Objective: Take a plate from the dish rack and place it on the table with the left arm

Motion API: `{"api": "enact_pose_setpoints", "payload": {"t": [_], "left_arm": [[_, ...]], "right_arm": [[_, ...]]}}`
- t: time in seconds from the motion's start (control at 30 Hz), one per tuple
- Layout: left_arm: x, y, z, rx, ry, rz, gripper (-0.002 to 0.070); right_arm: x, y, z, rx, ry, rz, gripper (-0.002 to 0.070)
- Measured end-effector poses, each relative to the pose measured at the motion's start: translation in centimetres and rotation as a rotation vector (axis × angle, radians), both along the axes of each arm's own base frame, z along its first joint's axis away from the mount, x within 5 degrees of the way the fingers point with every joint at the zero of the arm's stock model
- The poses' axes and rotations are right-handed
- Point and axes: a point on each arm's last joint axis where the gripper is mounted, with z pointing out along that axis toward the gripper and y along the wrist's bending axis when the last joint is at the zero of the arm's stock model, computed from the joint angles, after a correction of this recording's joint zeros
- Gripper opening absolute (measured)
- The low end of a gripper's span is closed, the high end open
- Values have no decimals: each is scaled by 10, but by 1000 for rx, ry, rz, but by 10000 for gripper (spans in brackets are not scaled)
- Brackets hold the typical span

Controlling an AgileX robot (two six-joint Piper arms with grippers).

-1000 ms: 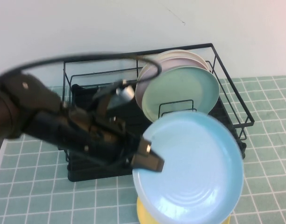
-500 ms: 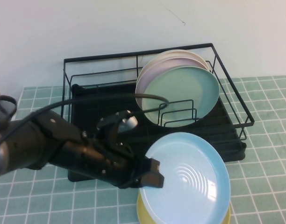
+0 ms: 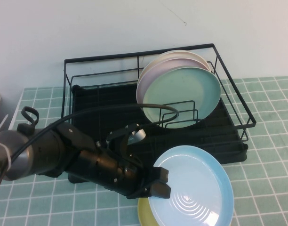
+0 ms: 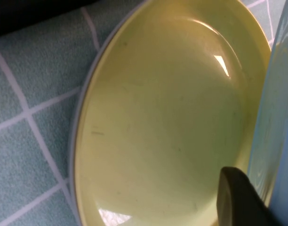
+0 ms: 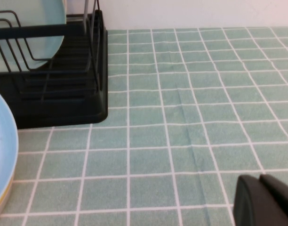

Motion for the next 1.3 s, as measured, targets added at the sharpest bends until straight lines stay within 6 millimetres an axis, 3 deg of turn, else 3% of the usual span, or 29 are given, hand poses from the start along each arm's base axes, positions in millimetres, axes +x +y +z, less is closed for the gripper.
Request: {"api": "enact_pose_setpoints", "payload": {"t": [0.13,0.3,0.4,0.77,0.97,1.2,1.3], "left_arm": [[0,0,0,0,-1,-1,134],[-1,0,0,-5,9,-5,334],[-3,1,5,8,-17,-30,398],[-21,31,57,204,-240,-35,424],[-39,61,91,385,-384,14,354],[-83,91,152,370,-651,65,76],[-108,104,172,346,-741,81,22]], "right_arm": [[0,0,0,0,0,0,-2],[0,0,0,0,0,0,-2],[0,0,0,0,0,0,-2],[0,0,0,0,0,0,-2],[0,0,0,0,0,0,-2],[0,0,0,0,0,0,-2],[0,0,0,0,0,0,-2]]}}
